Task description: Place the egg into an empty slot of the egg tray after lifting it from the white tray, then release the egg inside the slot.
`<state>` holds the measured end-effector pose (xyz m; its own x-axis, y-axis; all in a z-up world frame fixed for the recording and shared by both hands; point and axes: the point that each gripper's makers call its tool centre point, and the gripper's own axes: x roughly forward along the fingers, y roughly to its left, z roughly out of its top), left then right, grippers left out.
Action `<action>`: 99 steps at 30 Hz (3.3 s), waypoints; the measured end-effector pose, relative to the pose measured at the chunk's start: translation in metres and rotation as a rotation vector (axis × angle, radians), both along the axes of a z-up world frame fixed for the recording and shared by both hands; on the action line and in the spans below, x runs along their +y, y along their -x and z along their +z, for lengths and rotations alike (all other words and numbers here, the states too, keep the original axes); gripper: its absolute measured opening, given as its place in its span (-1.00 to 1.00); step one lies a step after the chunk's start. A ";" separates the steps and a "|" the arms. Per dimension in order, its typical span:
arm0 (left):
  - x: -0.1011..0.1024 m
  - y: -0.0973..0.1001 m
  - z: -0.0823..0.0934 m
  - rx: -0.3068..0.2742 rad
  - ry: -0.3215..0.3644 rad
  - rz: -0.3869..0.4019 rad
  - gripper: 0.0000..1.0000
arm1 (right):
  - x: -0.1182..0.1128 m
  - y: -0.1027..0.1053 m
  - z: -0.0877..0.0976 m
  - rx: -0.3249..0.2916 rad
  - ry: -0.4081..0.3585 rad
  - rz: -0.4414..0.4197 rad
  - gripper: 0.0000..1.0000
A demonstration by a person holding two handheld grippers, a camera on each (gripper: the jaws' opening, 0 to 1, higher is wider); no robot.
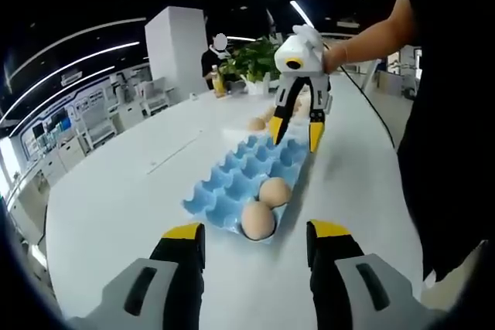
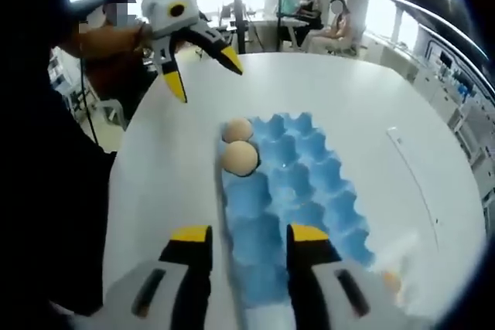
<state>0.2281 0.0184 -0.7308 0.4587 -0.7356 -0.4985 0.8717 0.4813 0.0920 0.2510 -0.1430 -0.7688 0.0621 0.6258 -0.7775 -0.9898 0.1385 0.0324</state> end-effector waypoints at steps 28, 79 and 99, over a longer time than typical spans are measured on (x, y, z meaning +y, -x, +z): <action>-0.001 -0.001 0.001 -0.005 0.000 -0.004 0.06 | -0.076 -0.011 -0.001 -0.013 0.057 -0.163 -0.23; -0.002 -0.002 0.002 -0.005 -0.010 -0.011 0.08 | -0.181 -0.016 -0.003 -0.027 0.175 -0.356 -0.17; 0.000 -0.002 0.004 -0.005 -0.009 -0.007 0.06 | -0.214 -0.034 -0.003 -0.058 0.227 -0.430 -0.29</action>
<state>0.2303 0.0182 -0.7273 0.4562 -0.7346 -0.5023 0.8746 0.4742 0.1008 0.2846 -0.3571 -0.7718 0.3248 0.3493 -0.8789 -0.8409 0.5321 -0.0993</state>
